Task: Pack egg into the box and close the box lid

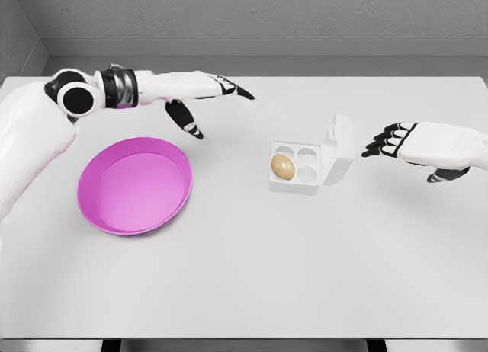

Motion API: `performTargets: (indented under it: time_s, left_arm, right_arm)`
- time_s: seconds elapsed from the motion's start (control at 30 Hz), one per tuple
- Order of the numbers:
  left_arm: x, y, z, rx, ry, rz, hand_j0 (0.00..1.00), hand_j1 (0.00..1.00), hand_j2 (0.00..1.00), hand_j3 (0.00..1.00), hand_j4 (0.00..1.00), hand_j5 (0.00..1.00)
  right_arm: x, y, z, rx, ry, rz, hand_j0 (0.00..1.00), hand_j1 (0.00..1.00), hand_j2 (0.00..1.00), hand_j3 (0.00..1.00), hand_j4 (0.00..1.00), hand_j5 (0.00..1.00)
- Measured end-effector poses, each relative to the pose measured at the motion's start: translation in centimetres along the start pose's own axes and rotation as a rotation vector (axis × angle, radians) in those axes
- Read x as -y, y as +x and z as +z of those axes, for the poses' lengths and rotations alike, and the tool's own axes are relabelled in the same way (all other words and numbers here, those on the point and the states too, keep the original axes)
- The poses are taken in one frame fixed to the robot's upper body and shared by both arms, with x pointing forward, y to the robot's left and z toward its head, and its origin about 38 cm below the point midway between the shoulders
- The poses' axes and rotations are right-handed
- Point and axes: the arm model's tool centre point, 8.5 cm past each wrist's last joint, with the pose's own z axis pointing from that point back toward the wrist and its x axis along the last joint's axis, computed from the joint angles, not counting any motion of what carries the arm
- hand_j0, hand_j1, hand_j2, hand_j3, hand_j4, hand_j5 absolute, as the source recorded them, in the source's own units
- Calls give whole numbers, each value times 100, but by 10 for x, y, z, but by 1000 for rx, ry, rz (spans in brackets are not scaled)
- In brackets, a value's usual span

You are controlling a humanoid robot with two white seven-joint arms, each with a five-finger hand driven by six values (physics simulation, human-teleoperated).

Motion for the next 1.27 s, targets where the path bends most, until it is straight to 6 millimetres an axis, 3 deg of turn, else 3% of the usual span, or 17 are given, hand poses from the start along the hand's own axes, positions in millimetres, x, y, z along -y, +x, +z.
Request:
performTargets:
  time_s: [0.2, 0.37, 0.5, 0.97, 1.27]
  left_arm:
    - [-16, -14, 30, -54, 29, -11, 100, 100, 100, 100, 100, 100]
    - [-10, -32, 59, -102, 47, 33, 100, 100, 100, 100, 100, 100]
    - [-6, -42, 71, -122, 64, 73, 100, 100, 100, 100, 100, 100]
    - [-3, -49, 78, -142, 75, 102, 100, 100, 100, 100, 100, 100]
    - [-3, -46, 71, -126, 78, 104, 100, 100, 100, 100, 100, 100]
  right_arm:
    - [6, 0, -1, 3, -14, 10, 100, 100, 100, 100, 100, 100]
    - [12, 3, -4, 12, -28, 21, 100, 100, 100, 100, 100, 100]
    - [14, 9, -6, 28, -31, 32, 100, 100, 100, 100, 100, 100]
    - [35, 28, -14, 83, -71, 90, 100, 100, 100, 100, 100, 100]
    - [12, -1, -9, 15, -38, -2, 100, 100, 100, 100, 100, 100]
